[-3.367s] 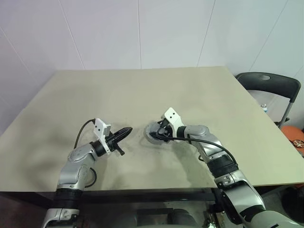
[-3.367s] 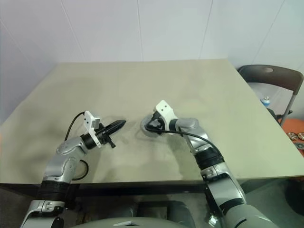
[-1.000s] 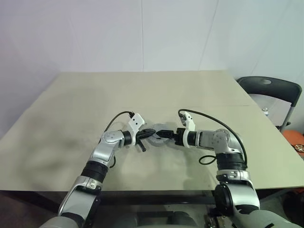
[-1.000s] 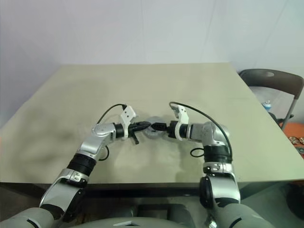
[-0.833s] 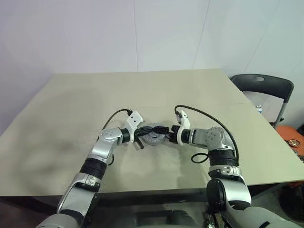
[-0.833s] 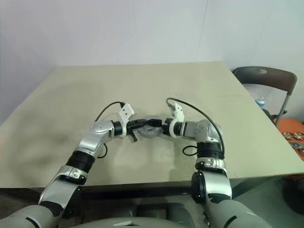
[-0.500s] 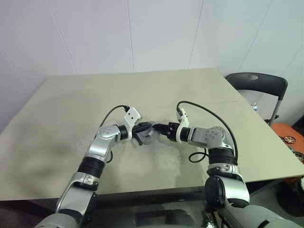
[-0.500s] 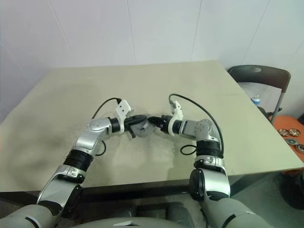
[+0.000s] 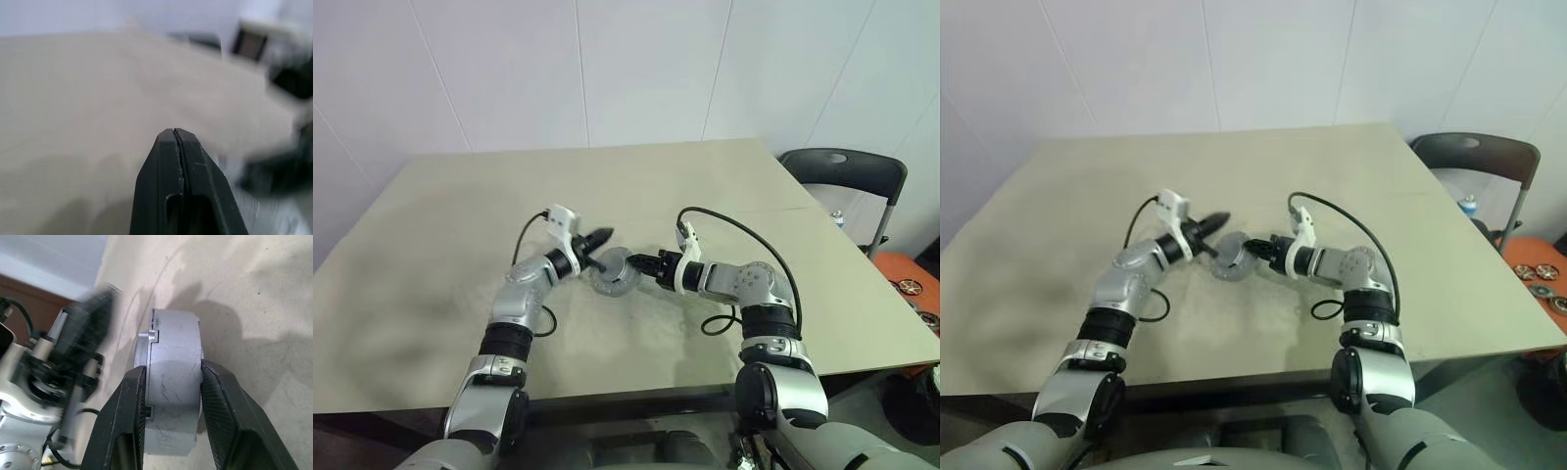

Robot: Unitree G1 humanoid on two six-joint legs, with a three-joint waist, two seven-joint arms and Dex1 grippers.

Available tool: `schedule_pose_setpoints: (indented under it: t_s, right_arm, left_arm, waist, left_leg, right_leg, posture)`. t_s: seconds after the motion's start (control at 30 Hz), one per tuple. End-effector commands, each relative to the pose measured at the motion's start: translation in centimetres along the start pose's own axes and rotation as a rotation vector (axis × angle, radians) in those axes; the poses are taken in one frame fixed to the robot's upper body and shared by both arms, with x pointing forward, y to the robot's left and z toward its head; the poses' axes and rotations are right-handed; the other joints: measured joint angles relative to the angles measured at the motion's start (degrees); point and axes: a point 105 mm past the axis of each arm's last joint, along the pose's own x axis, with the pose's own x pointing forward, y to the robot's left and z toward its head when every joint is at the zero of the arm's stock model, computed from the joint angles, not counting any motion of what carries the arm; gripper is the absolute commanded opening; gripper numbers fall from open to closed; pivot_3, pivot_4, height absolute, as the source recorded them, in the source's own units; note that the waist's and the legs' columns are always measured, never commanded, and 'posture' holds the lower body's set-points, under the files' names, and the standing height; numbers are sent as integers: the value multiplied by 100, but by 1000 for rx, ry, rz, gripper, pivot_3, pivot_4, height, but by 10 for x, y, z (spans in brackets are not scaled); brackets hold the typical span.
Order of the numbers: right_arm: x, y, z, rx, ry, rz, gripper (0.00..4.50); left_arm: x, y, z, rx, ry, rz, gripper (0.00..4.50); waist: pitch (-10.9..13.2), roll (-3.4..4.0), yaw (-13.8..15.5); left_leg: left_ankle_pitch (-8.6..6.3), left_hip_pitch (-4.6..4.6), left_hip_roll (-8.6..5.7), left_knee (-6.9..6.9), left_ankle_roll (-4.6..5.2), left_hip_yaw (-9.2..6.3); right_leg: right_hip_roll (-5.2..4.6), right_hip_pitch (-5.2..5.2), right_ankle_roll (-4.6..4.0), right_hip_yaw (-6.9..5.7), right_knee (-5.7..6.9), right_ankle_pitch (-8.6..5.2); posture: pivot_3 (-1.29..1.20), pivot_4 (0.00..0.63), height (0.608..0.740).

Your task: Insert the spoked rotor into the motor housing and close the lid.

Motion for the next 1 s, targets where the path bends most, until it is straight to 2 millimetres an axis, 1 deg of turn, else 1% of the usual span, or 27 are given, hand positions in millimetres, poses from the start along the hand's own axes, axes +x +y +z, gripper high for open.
schedule_pose_setpoints:
  t_s: [0.03,0.1,0.2,0.27,0.33,0.37,0.43,0.5,0.6,0.67,0.77,0.9,0.93,1.0]
  right_arm:
    - [-1,28,31,33,-166,149,1264]
    - [-2,30,38,53,-217,171,1264]
    - [0,37,45,78,-279,204,1264]
    - [2,42,49,94,-313,226,1264]
    - [4,48,52,104,-344,255,1264]
    - [4,51,53,108,-357,271,1264]
    - [7,56,54,115,-377,294,1264]
    - [10,58,53,125,-387,299,1264]
    - [15,57,48,126,-371,293,1264]
    - [17,56,45,128,-358,286,1264]
    - [18,54,43,130,-351,276,1264]
    - [20,52,38,124,-328,264,1264]
    - [20,52,36,124,-321,265,1264]
    - [23,53,30,119,-288,267,1264]
  left_arm:
    - [-13,16,33,-183,-147,56,0]
    - [-24,18,27,-222,-130,63,0]
    - [-43,21,15,-349,-117,79,0]
    - [-54,19,4,-461,-106,76,377]
    - [-61,16,-11,-563,-84,87,892]
    - [-63,16,-16,-622,-89,104,1256]
    - [-64,16,-22,-794,-147,124,1876]
    - [-59,8,-24,-911,-186,104,2539]
    - [-49,-6,-18,-1023,-228,50,3567]
    - [-46,-8,-14,-1073,-248,41,4189]
    - [-44,-7,-9,-1100,-266,23,4189]
    - [-34,-8,-8,-1111,-259,11,4189]
    - [-31,-8,-9,-1115,-253,6,4189]
    - [-20,-7,-21,-1118,-200,31,4189]
  waist:
    - [0,0,-1]
    - [0,1,6]
    - [0,1,5]
    - [1,-1,5]
    - [2,0,5]
    - [2,0,11]
    - [2,0,16]
    - [3,-1,22]
    - [4,-3,34]
    - [4,-3,25]
    - [4,-3,11]
    - [4,-3,15]
    - [4,-3,17]
    - [4,-3,23]
  left_leg:
    - [1,-15,0,3,-2,0]
    - [4,-40,-2,6,-5,-1]
    - [4,-60,-14,6,-6,-2]
    - [4,-70,-18,6,-6,-2]
    - [4,-77,-17,5,-6,-2]
    - [4,-76,-17,4,-6,-1]
    - [5,-76,-17,6,-9,-2]
    - [7,-75,-16,11,-11,-2]
    - [7,-69,-16,18,-11,-5]
    - [7,-68,-16,19,-11,-4]
    - [8,-68,-13,16,-14,-4]
    - [9,-68,-13,14,-16,-4]
    - [9,-68,-14,14,-16,-3]
    - [10,-68,-14,14,-16,-3]
  right_leg:
    - [0,-16,0,0,5,0]
    - [-1,-39,0,0,11,1]
    - [-9,-58,0,1,14,1]
    - [-13,-69,-1,3,15,2]
    - [-13,-78,-1,4,15,1]
    - [-13,-78,-1,4,15,1]
    - [-12,-77,-1,4,15,1]
    - [-11,-72,-1,4,13,1]
    - [-11,-59,-1,2,11,1]
    - [-11,-59,-1,3,11,1]
    - [-6,-62,-1,3,12,1]
    - [-6,-62,-2,3,10,1]
    - [-6,-62,-2,3,9,1]
    - [-6,-62,-2,3,9,1]
  posture:
    - [0,0,740]
    - [0,0,740]
    - [0,0,740]
    - [0,0,740]
    - [0,0,740]
    - [0,0,740]
    - [0,0,740]
    - [0,0,740]
    - [0,0,740]
    - [0,0,740]
    - [0,0,740]
    - [0,0,740]
    - [0,0,740]
    - [0,0,740]
